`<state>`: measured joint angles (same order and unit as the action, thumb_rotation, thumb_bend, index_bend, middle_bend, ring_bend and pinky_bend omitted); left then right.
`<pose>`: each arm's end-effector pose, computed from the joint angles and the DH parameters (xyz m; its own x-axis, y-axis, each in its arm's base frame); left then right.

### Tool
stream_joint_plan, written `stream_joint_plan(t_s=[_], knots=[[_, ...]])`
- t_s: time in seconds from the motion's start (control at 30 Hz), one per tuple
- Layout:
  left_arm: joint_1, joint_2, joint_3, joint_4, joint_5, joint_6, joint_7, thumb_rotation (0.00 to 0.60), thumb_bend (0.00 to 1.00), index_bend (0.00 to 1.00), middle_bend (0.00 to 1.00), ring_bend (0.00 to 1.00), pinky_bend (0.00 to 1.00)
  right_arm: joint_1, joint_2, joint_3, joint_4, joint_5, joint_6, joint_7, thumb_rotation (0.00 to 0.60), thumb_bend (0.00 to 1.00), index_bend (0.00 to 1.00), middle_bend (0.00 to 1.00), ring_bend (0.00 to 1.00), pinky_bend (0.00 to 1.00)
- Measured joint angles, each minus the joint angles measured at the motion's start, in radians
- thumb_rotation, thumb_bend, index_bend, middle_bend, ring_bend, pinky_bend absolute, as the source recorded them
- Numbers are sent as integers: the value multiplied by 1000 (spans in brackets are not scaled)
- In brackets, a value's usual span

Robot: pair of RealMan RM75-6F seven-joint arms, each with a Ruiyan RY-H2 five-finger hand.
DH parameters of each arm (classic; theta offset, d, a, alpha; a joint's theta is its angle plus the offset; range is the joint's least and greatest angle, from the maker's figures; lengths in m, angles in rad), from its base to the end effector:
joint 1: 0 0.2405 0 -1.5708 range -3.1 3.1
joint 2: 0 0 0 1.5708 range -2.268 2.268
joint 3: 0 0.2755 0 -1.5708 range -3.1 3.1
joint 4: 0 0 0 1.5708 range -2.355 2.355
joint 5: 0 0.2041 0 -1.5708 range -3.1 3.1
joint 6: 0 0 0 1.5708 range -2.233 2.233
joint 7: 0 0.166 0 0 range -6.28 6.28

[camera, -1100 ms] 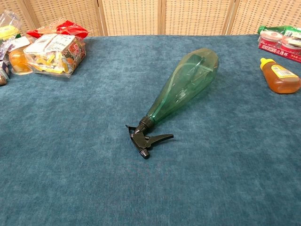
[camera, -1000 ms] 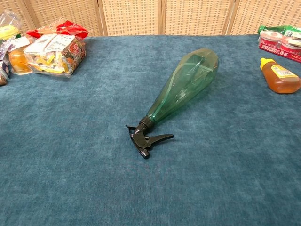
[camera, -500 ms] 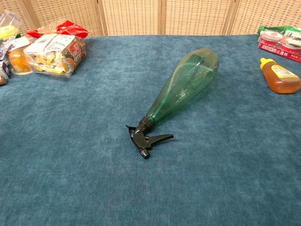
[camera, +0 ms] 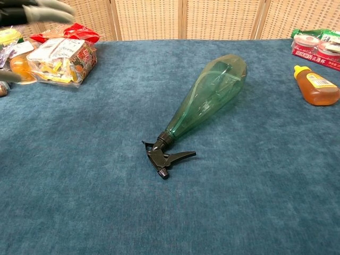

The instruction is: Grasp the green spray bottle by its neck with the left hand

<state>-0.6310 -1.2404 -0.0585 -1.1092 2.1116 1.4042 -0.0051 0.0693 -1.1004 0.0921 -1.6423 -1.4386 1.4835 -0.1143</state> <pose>-0.2024 0.3391 0.1153 0.6706 -0.3723 0.6417 0.1919 -0.7485 -0.6348 -0.3298 -0.2068 0.1867 0.4798 0.0243 0.8770 -0.8762 0.0640 0.4776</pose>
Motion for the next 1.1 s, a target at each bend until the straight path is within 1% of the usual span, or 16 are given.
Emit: stream_joint_plan(t_s=[0.33,0.5,0.63,0.83,1.1], knots=[[-240,-194,42,312,113,58,-110,600,0,0,0,0,0,6,2,14,5,39,-22,6,600,0,0,0,0,0],[-356,-285,70,409,147,66,-150,600,0,0,0,0,0,6,7,21,10,64,-32,24,600,0,0,0,0,0],[-442,-358,104,469,165,37,-170,600,0,0,0,0,0,4,15,26,8,69,-31,44,599,0,0,0,0,0],[-535,-461,149,548,162,-35,-188,600,0,0,0,0,0,-4,34,33,3,70,-21,87,600,0,0,0,0,0],[-622,-536,219,620,148,-145,-205,600,0,0,0,0,0,-20,62,37,1,70,-7,150,600,0,0,0,0,0]])
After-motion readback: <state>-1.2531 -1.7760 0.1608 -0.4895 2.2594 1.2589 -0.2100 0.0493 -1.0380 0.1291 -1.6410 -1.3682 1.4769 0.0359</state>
